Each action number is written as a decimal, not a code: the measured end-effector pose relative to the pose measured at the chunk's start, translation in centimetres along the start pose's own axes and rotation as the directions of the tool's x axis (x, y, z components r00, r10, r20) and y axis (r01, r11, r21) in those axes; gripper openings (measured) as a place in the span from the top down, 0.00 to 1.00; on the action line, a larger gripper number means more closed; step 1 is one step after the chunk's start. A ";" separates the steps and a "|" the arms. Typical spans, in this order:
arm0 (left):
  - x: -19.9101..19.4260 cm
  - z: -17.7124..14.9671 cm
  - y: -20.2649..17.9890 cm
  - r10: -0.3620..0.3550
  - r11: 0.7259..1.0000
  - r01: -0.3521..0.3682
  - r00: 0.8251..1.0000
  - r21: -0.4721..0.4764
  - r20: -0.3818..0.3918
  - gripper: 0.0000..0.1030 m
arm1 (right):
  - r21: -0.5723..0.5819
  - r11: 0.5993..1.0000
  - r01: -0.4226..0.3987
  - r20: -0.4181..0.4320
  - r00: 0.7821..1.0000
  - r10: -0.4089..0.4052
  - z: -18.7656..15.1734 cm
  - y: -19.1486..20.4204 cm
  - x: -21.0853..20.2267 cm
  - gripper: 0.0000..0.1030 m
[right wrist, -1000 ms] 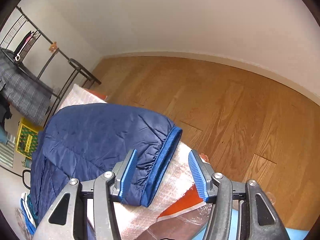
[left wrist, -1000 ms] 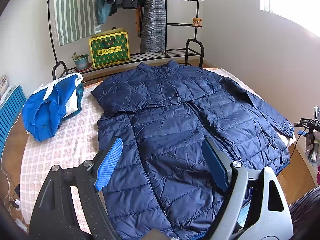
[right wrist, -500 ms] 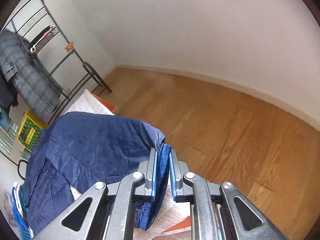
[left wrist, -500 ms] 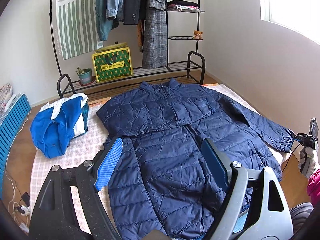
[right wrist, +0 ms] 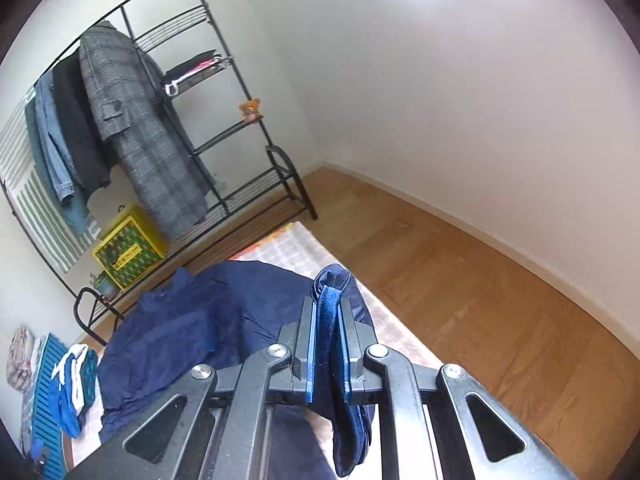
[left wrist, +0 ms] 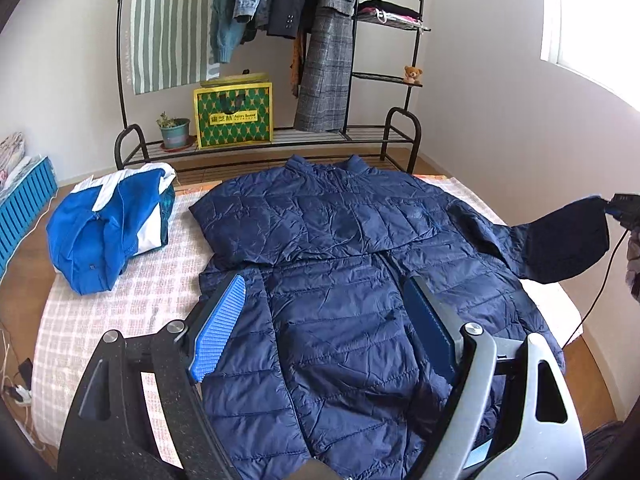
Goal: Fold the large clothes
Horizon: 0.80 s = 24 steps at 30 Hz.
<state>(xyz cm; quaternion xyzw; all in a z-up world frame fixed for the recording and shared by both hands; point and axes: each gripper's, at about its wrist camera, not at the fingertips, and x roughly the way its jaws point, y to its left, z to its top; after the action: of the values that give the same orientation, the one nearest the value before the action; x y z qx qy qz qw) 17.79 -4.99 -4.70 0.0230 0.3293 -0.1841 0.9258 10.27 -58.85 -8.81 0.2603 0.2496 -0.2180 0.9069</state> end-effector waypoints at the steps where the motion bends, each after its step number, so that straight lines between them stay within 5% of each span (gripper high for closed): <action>1: 0.8 -0.1 0.4 0.003 1.000 -0.003 1.000 -0.005 -0.011 0.18 | -0.020 1.000 -0.007 -0.004 1.000 0.007 0.4 1.9 0.4 0.93; 8: 3.6 -0.9 4.3 0.060 0.998 -0.060 0.998 -0.037 0.005 0.18 | -0.118 0.988 -0.096 -0.067 0.994 0.088 0.6 14.9 4.9 0.93; 13: 4.2 -1.0 9.7 0.112 0.980 -0.113 0.994 -0.163 -0.013 0.18 | -0.201 0.962 -0.182 -0.123 0.979 0.160 -1.3 24.9 8.3 0.93; 24: 1.7 -0.3 16.3 0.257 0.931 -0.232 0.965 -0.281 0.055 0.18 | -0.380 0.864 -0.331 -0.326 0.922 0.210 -13.0 43.2 18.2 0.94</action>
<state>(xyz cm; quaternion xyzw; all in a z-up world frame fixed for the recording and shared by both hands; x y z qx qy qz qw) 24.61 9.67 -7.30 -0.0721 0.3037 -0.0213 0.9498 42.75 -22.83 -13.06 0.1153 0.3744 0.0108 0.9200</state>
